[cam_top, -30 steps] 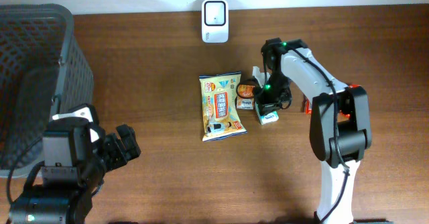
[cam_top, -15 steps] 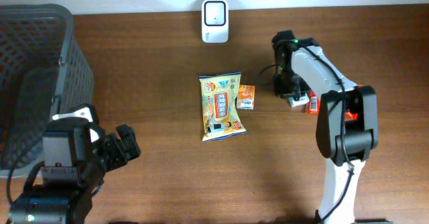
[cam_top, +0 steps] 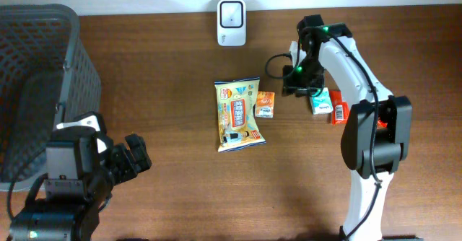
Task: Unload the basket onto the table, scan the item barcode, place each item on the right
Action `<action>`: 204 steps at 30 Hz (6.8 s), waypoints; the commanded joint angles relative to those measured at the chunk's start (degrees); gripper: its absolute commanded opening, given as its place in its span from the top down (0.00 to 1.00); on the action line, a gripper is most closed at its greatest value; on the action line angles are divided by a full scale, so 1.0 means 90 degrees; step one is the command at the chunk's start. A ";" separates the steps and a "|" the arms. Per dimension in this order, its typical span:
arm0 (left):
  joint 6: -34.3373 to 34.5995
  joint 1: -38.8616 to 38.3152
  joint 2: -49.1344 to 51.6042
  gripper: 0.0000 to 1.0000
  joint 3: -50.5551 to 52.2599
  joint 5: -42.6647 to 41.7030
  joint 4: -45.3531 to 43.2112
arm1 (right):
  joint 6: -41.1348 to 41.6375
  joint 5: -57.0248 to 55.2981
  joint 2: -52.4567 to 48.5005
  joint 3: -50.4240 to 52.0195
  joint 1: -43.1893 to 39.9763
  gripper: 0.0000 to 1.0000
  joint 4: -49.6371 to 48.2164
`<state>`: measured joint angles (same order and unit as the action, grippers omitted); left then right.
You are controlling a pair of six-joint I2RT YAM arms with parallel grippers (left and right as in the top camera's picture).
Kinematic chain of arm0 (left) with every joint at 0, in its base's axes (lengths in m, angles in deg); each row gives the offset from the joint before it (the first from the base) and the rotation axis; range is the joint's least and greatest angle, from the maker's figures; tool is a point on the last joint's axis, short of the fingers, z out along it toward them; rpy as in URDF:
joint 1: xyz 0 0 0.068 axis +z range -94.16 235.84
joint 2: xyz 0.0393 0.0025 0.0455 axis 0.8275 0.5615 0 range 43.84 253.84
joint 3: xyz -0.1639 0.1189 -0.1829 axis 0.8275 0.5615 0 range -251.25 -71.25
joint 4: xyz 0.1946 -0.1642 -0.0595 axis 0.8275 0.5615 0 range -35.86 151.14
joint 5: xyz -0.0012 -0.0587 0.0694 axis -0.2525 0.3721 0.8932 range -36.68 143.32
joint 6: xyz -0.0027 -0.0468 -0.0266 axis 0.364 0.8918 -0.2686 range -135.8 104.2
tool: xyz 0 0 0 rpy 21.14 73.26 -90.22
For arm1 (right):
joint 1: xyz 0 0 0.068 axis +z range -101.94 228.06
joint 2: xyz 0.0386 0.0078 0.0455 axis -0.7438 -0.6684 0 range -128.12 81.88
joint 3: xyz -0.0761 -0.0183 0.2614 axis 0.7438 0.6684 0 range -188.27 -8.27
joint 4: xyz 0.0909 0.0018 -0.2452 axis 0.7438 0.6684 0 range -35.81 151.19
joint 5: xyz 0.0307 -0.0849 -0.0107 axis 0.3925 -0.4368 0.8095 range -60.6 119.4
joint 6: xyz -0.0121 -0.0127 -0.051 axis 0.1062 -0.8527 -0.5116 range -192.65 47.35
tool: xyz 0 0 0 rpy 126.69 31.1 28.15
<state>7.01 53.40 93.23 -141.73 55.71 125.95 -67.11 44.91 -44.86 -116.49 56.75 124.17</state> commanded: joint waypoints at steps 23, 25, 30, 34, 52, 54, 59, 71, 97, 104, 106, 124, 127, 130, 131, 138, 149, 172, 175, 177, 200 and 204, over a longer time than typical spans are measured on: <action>0.0056 0.0041 -0.0019 0.01 -0.0024 0.0034 0.0005 | 0.2965 -0.5272 0.0158 -0.0170 0.0763 0.96 0.0670; 0.0056 0.0041 -0.0019 0.01 -0.0024 0.0034 0.0005 | 0.2994 -0.5401 0.0104 0.0121 0.0889 0.96 0.0338; 0.0056 0.0041 -0.0019 0.01 -0.0024 0.0034 0.0005 | 0.2994 -0.6256 -0.0141 0.0549 0.1540 0.96 -0.0068; 0.0056 0.0041 -0.0019 0.01 -0.0024 0.0034 0.0005 | 0.2987 -0.6110 -0.0138 0.0534 0.1921 0.96 -0.0046; 0.0056 0.0041 -0.0019 0.01 -0.0024 0.0034 0.0005 | -0.5095 0.4252 -0.0041 -0.0828 -0.1275 0.96 0.2608; 0.0056 0.0041 -0.0019 0.01 -0.0024 0.0034 0.0005 | -0.5093 0.4255 -0.0041 -0.0828 -0.1260 0.96 0.2599; 0.0056 0.0041 -0.0019 0.01 -0.0024 0.0034 0.0005 | -0.5066 0.4252 -0.0041 -0.0828 -0.1260 0.96 0.2555; 0.0056 0.0041 -0.0019 0.01 -0.0024 0.0034 0.0005 | -0.0350 0.0427 -0.0044 -0.0330 -0.1098 0.96 0.0396; 0.0056 0.0041 -0.0019 0.01 -0.0024 0.0034 0.0005 | -0.0335 0.0539 0.0357 0.0097 0.0816 0.07 0.0187; 0.0056 0.0041 -0.0019 0.01 -0.0024 0.0034 0.0005 | 0.0945 0.0561 0.0291 0.1222 0.1309 0.32 -0.1175; 0.0056 0.0041 -0.0019 0.01 -0.0024 0.0034 0.0005 | 0.0942 0.0561 0.0291 0.1239 0.1326 0.84 -0.1212; 0.0056 0.0041 -0.0019 0.01 -0.0024 0.0034 0.0005 | 0.0942 0.0189 0.0248 0.1562 0.1676 0.66 -0.1644; 0.0056 0.0041 -0.0019 0.01 -0.0024 0.0034 0.0005 | 0.0945 -0.0039 0.0250 0.1562 0.1651 0.96 -0.1639; 0.0056 0.0041 -0.0019 0.01 -0.0024 0.0034 0.0005 | 0.1209 -0.0976 0.0376 0.1426 0.1651 0.96 -0.1530; 0.0056 0.0041 -0.0019 0.01 -0.0024 0.0034 0.0005 | 0.1382 -0.1564 0.0488 0.1304 0.1654 0.96 -0.1392; 0.0056 0.0041 -0.0019 0.01 -0.0024 0.0034 0.0005 | 0.1683 -0.5671 0.1110 0.0882 0.2191 0.96 -0.0651; 0.0056 0.0041 -0.0019 0.01 -0.0024 0.0034 0.0005 | 0.2166 -0.5141 0.0865 0.1496 0.2922 0.61 -0.1302; 0.0056 0.0041 -0.0019 0.01 -0.0024 0.0034 0.0005 | 0.0100 0.0255 0.0886 0.2681 -0.0250 0.85 -0.1433; 0.0056 0.0041 -0.0019 0.01 -0.0024 0.0034 0.0005 | 0.0544 -0.0075 0.0911 0.2516 -0.0255 0.96 -0.1596; 0.0056 0.0041 -0.0019 0.01 -0.0024 0.0034 0.0005 | 0.0682 -0.0559 0.1003 0.2127 -0.0219 0.96 -0.1372; 0.0056 0.0041 -0.0019 0.01 -0.0024 0.0034 0.0005 | 0.3444 -0.5219 0.0090 0.0945 0.3808 0.83 -0.1003; 0.0056 0.0041 -0.0019 0.01 -0.0024 0.0034 0.0005 | 0.3446 -0.4704 0.0146 0.0709 0.3483 0.79 -0.0563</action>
<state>7.01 53.40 93.23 -141.73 55.73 125.92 -36.84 -1.76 -43.76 -107.49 90.34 116.95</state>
